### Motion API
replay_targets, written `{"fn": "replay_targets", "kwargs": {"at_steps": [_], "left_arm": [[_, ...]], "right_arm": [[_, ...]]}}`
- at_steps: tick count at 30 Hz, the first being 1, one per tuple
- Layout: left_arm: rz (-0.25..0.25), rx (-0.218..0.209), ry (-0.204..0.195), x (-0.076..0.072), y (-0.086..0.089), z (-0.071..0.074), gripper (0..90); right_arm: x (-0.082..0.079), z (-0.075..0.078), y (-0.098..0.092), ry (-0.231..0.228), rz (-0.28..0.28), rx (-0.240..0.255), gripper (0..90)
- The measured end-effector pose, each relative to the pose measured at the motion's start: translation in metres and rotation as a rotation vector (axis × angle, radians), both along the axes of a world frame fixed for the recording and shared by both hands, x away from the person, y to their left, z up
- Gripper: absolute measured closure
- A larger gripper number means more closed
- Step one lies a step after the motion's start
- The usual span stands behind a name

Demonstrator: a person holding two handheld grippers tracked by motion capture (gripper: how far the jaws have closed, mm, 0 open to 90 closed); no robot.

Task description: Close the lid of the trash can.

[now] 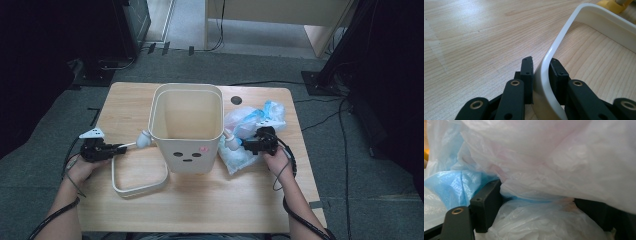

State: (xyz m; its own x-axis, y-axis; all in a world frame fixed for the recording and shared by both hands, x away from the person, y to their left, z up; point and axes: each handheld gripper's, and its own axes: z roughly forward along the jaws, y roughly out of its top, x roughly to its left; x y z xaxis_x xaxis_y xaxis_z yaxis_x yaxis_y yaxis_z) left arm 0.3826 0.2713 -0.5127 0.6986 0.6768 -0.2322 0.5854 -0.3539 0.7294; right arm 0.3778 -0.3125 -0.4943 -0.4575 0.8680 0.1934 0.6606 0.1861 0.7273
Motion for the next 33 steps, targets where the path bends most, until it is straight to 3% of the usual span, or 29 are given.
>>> {"fn": "replay_targets", "kwargs": {"at_steps": [11, 21, 26, 33], "left_arm": [[0.008, 0.003, 0.038, 0.001, 0.002, 0.003, 76.3], [0.005, 0.003, 0.012, 0.001, 0.005, 0.014, 76.3], [-0.002, 0.003, 0.038, 0.001, 0.005, 0.020, 76.1], [0.008, -0.030, 0.041, 0.001, 0.006, 0.031, 76.2]], "right_arm": [[0.000, 0.000, 0.000, 0.000, 0.003, -0.001, 22.8], [0.000, 0.000, 0.000, 0.000, 0.004, -0.001, 22.8], [0.001, 0.000, 0.000, -0.001, 0.004, -0.002, 22.8], [0.001, 0.000, 0.001, -0.004, 0.009, -0.006, 22.8]]}}
